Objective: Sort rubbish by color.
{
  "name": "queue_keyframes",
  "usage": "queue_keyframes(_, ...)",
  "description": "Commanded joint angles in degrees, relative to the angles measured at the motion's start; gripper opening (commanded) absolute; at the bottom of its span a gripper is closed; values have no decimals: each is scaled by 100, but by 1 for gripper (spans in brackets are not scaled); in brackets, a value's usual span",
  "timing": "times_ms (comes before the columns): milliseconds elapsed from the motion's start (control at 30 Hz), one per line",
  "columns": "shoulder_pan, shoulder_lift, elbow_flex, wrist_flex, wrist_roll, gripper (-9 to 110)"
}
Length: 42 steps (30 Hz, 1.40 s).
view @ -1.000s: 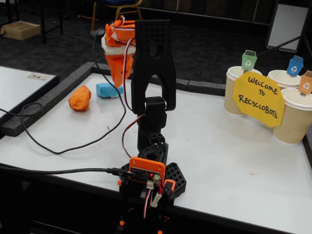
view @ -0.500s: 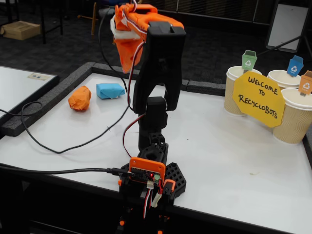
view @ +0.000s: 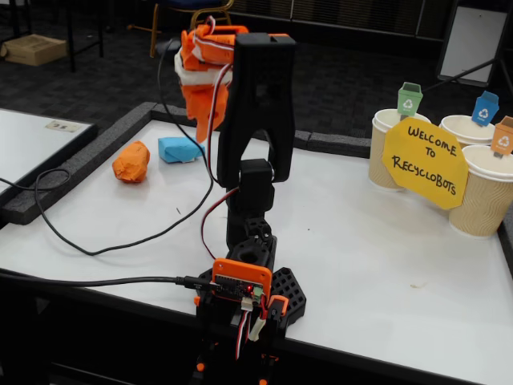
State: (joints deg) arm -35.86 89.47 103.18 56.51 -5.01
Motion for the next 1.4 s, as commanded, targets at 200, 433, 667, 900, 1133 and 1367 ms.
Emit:
queue_keyframes(200,-123,-694,-1538,-167,-35,26)
queue_keyframes(433,-229,-1389,-2048,-35,-35,29)
queue_keyframes(667,-272,-2065,-2514,-97,-35,25)
queue_keyframes(900,-299,-2540,-2733,-149,-35,9)
queue_keyframes(1133,-281,-2496,-2927,-53,-35,0)
queue_keyframes(1367,-220,-1433,-2786,413,-35,0)
